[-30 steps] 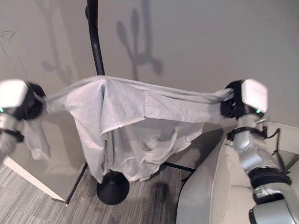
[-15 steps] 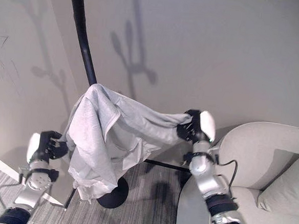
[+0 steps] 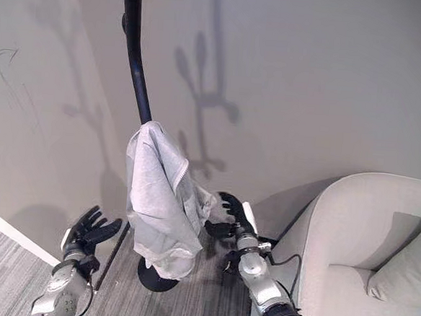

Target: Hang the clothes on the sofa on the clothes rack.

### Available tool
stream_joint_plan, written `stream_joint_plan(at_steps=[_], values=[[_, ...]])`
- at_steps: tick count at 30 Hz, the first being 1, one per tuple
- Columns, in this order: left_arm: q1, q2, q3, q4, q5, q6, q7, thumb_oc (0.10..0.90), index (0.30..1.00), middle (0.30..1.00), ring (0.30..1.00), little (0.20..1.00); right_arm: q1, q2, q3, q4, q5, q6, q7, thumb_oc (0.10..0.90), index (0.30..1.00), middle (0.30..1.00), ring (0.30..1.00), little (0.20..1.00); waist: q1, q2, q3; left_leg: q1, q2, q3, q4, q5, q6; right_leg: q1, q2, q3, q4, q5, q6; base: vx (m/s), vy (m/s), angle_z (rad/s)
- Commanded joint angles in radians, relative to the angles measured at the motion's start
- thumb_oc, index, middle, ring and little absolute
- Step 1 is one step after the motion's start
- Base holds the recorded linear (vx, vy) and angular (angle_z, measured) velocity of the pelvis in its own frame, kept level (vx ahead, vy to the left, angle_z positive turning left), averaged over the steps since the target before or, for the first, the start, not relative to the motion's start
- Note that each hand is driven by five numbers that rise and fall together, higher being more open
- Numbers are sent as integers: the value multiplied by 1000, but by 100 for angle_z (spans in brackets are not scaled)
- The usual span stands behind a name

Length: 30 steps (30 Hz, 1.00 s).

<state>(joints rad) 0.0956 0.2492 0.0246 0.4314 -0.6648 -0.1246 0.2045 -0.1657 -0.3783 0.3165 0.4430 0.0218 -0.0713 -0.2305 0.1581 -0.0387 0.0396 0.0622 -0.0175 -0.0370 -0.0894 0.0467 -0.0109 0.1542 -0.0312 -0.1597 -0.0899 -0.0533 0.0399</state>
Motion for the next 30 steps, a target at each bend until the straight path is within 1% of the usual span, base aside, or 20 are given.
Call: stream_joint_plan(at_steps=[1,4,5,6,7,10,12,13,14,15,16,17,18,20,21,22,24,25,29,30], values=[[-58,99,18,-35,24,-120,-57,800,900,900,900,900,-25,-81,-70,-153,40,-112,10,800,900,900,900,900,-9,-12,-78,-88,-47,6,28,-9,15,25,-6,-89,74,-111,28,0,0,0],[-37,146,44,-37,73,-124,-88,800,900,900,900,900,11,-152,-114,-189,32,-127,48,800,900,900,900,900,-12,-10,-79,-88,-46,8,27,-8,12,25,-6,-91,71,-110,28,0,0,0],[-8,194,69,-48,102,-124,-116,800,900,900,900,900,28,-210,-147,-222,32,-132,77,800,900,900,900,900,-14,-8,-77,-89,-44,8,26,-6,10,25,-6,-91,67,-107,29,0,0,0],[-7,194,69,-48,102,-124,-116,800,900,900,900,900,29,-210,-148,-223,32,-131,77,800,900,900,900,900,-14,-8,-77,-89,-44,8,26,-6,10,25,-6,-91,67,-107,29,0,0,0],[16,227,83,-51,119,-131,-133,800,900,900,900,900,45,-243,-171,-236,52,-142,96,800,900,900,900,900,-16,-6,-76,-90,-43,8,24,-4,9,25,-6,-89,63,-105,30,0,0,0],[36,248,108,-45,121,-136,-148,800,900,900,900,900,68,-265,-205,-244,90,-153,116,800,900,900,900,900,-17,-4,-73,-90,-42,7,23,-3,7,25,-6,-89,61,-103,30,-11,-4,0],[66,225,169,-7,97,-149,-148,800,900,900,900,900,138,-242,-271,-255,210,-180,162,800,900,900,900,900,-20,-5,-70,-92,-41,7,22,1,3,24,-6,-89,57,-102,28,-39,-18,0],[66,225,168,-6,96,-150,-149,800,900,900,900,900,140,-242,-272,-255,211,-180,163,800,900,900,900,900,-19,-5,-70,-92,-41,7,22,1,3,24,-6,-89,57,-102,28,0,0,0],[67,171,206,89,14,-140,-150,800,900,900,900,900,185,-154,-331,-241,415,-202,221,800,900,900,900,900,-25,-5,-64,-88,-42,8,22,-1,1,26,-5,-88,59,-107,26,0,0,0],[63,142,220,141,-28,-132,-156,800,900,900,900,900,195,-109,-349,-204,479,-222,226,800,900,900,900,900,-27,-3,-66,-93,-40,8,21,3,1,22,-4,-89,58,-103,25,0,0,0],[62,144,220,144,-30,-133,-158,800,900,900,900,900,194,-109,-349,-202,481,-224,228,800,900,900,900,900,-27,-3,-65,-93,-41,8,21,3,1,22,-4,-89,58,-104,25,0,0,0],[55,114,232,211,-61,-126,-157,800,900,900,900,900,201,-47,-374,-179,599,-233,257,800,900,900,900,900,-31,-2,-63,-91,-41,8,21,3,1,23,-3,-88,59,-105,24,0,0,0],[49,57,248,320,-138,-105,-178,800,900,900,900,900,220,49,-424,-145,800,-249,321,800,900,900,900,900,-39,4,-65,-93,-42,7,20,3,0,18,-1,-88,61,-107,22,0,0,0],[43,16,274,449,-212,-84,-199,800,900,900,900,900,236,112,-438,-104,943,-243,367,800,900,900,900,900,-46,6,-68,-94,-43,6,20,3,-1,16,-1,-87,62,-107,21,0,0,0],[40,19,274,455,-215,-85,-204,800,900,900,900,900,235,112,-439,-101,947,-244,371,800,900,900,900,900,-47,5,-68,-94,-44,6,20,3,-2,16,-1,-88,62,-108,21,0,0,0],[32,2,273,600,-198,-67,-210,800,900,900,900,900,236,157,-441,-2,1049,-237,386,800,900,900,900,900,-52,7,-72,-92,-45,6,20,3,-2,15,0,-86,64,-107,20,0,0,0],[25,-3,275,678,-196,-59,-221,800,900,900,900,900,226,164,-436,80,1069,-234,383,800,900,900,900,900,-53,6,-73,-92,-45,7,19,3,-3,14,-1,-86,64,-107,19,0,0,0],[19,-9,276,743,-196,-47,-230,800,900,900,900,900,213,170,-428,167,1071,-224,368,800,900,900,900,900,-54,6,-74,-92,-45,7,19,3,-3,13,0,-85,65,-107,18,0,0,0],[-3,-22,219,906,-59,-21,-249,800,900,900,900,900,160,207,-391,585,1035,-121,331,800,900,900,900,900,-40,5,-79,-94,-43,2,24,5,-2,12,1,-81,65,-105,14,-8,-1,0],[-16,-29,173,962,29,-11,-250,800,900,900,900,900,142,234,-387,752,1008,-77,332,800,900,900,900,900,-33,5,-81,-97,-45,-4,28,7,-1,13,2,-83,65,-105,12,-19,-9,3]])
